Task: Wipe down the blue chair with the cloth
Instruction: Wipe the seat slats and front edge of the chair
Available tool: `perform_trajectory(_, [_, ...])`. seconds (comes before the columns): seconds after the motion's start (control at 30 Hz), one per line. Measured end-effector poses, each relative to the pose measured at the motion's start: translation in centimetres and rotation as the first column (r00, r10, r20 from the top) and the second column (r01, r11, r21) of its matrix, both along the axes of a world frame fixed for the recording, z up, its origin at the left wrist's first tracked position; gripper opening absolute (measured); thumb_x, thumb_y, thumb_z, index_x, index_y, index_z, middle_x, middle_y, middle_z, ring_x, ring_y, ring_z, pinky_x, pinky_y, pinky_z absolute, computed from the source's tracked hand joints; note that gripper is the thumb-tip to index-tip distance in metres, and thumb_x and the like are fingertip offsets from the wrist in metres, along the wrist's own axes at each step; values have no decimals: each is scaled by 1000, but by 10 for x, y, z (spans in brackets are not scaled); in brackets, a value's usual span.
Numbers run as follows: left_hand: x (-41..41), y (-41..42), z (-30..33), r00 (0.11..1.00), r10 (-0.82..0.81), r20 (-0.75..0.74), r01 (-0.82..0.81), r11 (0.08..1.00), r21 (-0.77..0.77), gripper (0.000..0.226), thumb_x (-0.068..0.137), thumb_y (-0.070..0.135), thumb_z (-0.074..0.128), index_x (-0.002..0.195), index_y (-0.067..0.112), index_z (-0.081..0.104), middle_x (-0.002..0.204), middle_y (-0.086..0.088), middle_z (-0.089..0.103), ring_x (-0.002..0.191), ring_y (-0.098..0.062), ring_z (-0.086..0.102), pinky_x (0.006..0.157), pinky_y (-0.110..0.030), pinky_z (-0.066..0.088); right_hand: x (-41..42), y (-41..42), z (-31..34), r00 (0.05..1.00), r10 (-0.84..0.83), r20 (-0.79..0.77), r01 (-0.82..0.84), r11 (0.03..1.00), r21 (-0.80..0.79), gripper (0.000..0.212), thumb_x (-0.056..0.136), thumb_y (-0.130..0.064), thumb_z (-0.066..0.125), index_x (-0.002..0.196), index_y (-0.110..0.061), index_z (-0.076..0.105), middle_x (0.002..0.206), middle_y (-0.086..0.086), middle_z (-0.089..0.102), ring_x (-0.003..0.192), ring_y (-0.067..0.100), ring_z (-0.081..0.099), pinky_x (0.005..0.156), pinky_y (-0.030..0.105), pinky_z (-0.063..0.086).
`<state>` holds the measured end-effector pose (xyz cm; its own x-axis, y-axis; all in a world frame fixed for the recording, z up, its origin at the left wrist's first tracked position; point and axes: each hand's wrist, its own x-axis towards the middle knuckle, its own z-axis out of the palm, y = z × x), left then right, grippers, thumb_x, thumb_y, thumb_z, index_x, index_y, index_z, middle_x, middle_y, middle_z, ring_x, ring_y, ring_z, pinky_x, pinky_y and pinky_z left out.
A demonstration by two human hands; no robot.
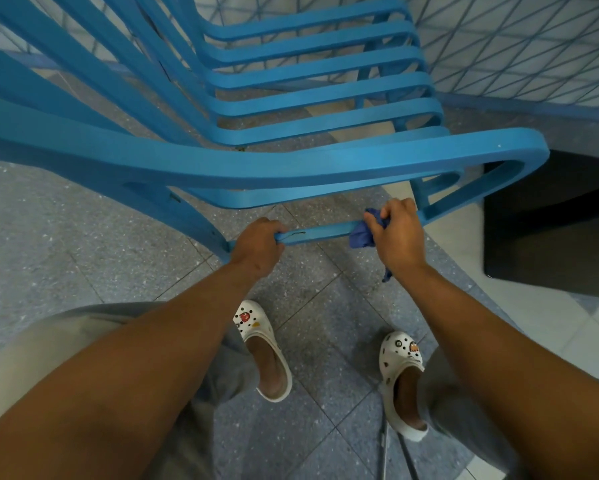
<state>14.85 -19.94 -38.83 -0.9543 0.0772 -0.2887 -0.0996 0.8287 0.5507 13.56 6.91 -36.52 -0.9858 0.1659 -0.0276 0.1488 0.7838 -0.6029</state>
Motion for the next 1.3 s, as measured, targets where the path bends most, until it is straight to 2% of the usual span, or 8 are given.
perform_trajectory(0.37, [-1,1,2,1000,-6,0,6,1000,-9,26,92,9,71,117,15,71,110,-9,63,95,-19,59,85,-26,47,2,21,-19,843,530,94,-525,771,361,19,97,-7,61,114,-2,65,138,20,54,127,42,50,103,48,41])
perform_trajectory(0.53, [0,1,2,1000,0,8,0,1000,-7,26,92,10,72,117,15,71,111,-8,63,99,-22,61,90,-32,51,-4,46,-15,881,470,-47,-361,734,575,5,91,3,65,90,-1,67,96,19,68,89,39,63,90,46,46])
perform_trajectory(0.63, [1,1,2,1000,1,3,-1,1000,1,27,92,9,71,118,15,71,111,-10,63,99,-23,61,88,-31,49,5,9,-9,918,314,-242,-287,947,143,24,98,1,36,86,-7,55,75,16,41,66,27,44,65,41,38])
perform_trajectory(0.73, [1,2,2,1000,-13,10,13,1000,7,24,92,7,69,115,13,72,108,-12,63,98,-26,61,85,-33,49,19,-25,-24,956,275,-105,-261,956,132,17,93,-27,42,89,-26,58,82,4,54,82,24,60,88,37,42])
perform_trajectory(0.8, [1,2,2,1000,-11,5,11,1000,0,25,92,7,69,115,13,73,107,-13,63,98,-27,61,86,-35,50,22,-51,-32,929,367,37,-368,912,183,21,97,-20,49,100,-33,65,100,-8,56,106,30,60,106,53,38])
perform_trajectory(0.9, [1,3,2,1000,-1,-4,1,1000,-7,26,91,7,70,117,11,72,110,-15,64,100,-29,61,90,-39,50,23,-78,-34,896,422,135,-443,865,236,43,96,-6,54,137,-16,60,142,8,53,136,31,45,113,43,33])
perform_trajectory(1.07, [1,0,2,1000,-9,10,9,1000,-6,26,91,9,70,117,11,72,112,-13,64,100,-27,62,91,-35,50,20,-44,-26,817,577,14,-546,765,341,15,90,-7,68,104,-7,72,129,18,64,122,36,60,98,45,47])
perform_trajectory(1.3, [1,1,2,1000,6,14,-6,1000,-11,26,92,11,72,118,13,72,112,-10,64,100,-24,62,93,-34,51,6,38,-15,948,308,79,-314,875,368,20,90,5,61,109,6,65,122,21,57,105,39,58,87,39,48])
